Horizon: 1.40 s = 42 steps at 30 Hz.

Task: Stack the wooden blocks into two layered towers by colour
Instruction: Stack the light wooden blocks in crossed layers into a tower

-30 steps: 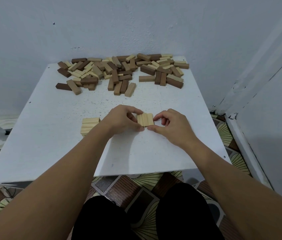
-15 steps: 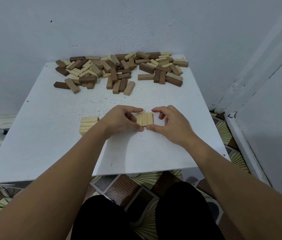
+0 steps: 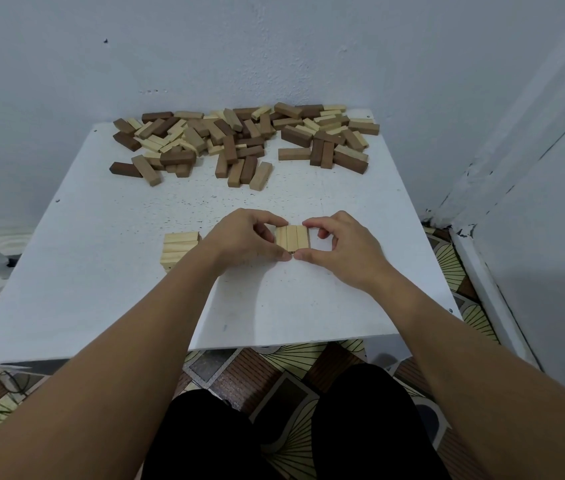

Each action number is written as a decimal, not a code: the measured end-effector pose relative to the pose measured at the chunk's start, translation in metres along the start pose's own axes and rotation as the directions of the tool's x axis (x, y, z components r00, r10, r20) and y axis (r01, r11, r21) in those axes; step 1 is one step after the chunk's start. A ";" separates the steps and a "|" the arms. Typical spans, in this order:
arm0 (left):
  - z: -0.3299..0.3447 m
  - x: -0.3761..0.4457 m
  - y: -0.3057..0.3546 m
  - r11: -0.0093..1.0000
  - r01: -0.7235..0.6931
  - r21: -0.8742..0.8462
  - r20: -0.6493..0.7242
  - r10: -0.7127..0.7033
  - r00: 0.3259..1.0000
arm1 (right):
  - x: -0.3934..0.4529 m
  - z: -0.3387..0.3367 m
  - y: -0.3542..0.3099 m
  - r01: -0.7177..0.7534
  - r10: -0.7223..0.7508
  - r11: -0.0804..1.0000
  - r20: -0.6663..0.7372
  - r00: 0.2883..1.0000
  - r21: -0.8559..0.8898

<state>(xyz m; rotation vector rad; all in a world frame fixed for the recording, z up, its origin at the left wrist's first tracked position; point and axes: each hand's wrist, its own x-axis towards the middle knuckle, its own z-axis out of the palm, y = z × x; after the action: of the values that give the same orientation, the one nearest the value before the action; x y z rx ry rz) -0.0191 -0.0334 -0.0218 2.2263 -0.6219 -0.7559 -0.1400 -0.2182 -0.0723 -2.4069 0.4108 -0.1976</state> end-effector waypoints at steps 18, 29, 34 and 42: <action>0.002 -0.002 -0.001 1.000 0.006 0.004 -0.017 -0.006 1.000 | 0.004 -0.007 -0.010 -0.004 0.005 1.000 0.093 0.996 -0.016; 0.000 0.002 -0.002 0.999 0.000 0.049 -0.011 0.000 1.000 | 0.014 -0.021 -0.017 0.023 -0.009 0.997 0.187 0.982 -0.069; 0.001 0.002 -0.002 0.998 -0.008 0.065 -0.008 0.009 1.000 | 0.017 -0.022 -0.014 0.034 -0.019 0.997 0.188 0.982 -0.075; -0.001 0.002 -0.001 0.993 -0.045 0.109 -0.016 0.047 0.999 | 0.020 -0.023 -0.016 0.019 -0.002 0.997 0.208 0.978 -0.078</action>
<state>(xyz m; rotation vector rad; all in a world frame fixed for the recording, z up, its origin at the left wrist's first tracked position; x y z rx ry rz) -0.0166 -0.0341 -0.0226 2.3068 -0.7178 -0.6918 -0.1236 -0.2275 -0.0437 -2.4777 0.3147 0.0672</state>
